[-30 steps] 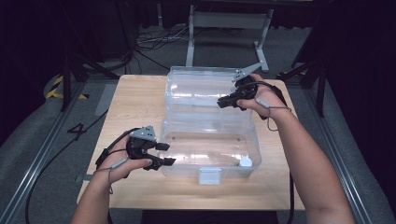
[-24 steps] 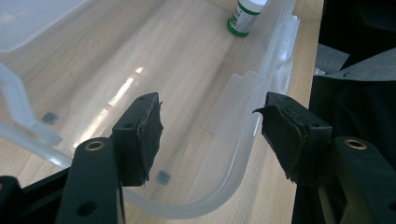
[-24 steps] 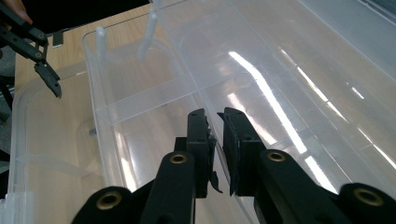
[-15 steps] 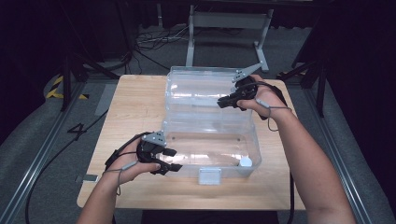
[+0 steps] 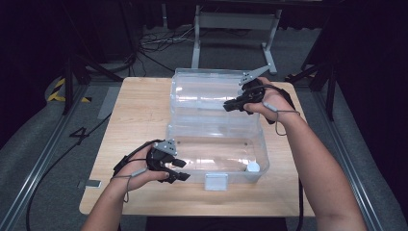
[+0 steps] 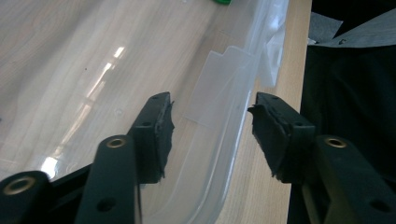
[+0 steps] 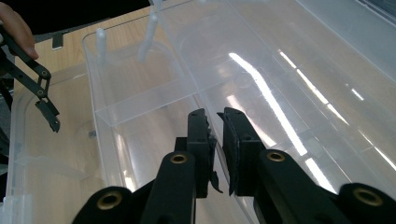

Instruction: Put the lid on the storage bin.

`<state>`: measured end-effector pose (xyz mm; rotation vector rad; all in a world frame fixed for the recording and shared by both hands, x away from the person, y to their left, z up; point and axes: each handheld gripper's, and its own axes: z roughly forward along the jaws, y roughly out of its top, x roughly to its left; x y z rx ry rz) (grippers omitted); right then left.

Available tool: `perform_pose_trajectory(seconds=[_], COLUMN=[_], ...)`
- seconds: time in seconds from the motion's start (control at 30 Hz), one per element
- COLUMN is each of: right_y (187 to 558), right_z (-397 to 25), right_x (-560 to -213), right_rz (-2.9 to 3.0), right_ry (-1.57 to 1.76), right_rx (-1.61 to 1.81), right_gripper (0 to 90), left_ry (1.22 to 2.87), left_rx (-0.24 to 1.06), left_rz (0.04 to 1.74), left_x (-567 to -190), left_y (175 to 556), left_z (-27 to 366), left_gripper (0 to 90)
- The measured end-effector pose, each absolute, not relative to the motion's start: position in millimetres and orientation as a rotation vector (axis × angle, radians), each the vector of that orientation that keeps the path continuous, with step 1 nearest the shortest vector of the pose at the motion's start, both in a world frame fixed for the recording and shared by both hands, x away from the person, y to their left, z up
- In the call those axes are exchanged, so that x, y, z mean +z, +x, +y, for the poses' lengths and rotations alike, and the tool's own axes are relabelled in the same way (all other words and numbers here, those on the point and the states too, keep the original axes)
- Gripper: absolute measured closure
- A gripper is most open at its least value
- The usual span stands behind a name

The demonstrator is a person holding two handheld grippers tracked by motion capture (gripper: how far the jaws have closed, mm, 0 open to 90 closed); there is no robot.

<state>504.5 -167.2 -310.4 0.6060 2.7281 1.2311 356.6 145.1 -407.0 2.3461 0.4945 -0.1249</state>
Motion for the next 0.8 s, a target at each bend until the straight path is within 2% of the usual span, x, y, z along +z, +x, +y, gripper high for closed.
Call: perform_pose_trajectory(seconds=[0.1, 0.23, 0.33, 0.8], right_y=[504.4, 504.2, 503.9, 497.2], right_z=[-167.3, -167.8, -168.0, -166.9], right_x=[-310.5, -310.6, -310.6, -309.3], right_rz=[2.729, 2.729, 2.728, 2.714], right_ry=[0.606, 0.609, 0.614, 0.601], right_rx=[1.236, 1.239, 1.241, 1.237], right_gripper=[81.5, 81.5, 81.7, 82.0], left_ry=[2.373, 2.394, 2.408, 2.409], left_rx=[-0.110, -0.180, -0.156, -0.154], left_rz=[0.487, 0.485, 0.499, 0.544], left_x=[-406.9, -409.0, -409.0, -409.5], left_y=[356.1, 354.3, 354.3, 352.1], left_z=[144.4, 141.6, 140.9, 139.7], left_gripper=[55.6, 68.3, 75.0, 74.3])
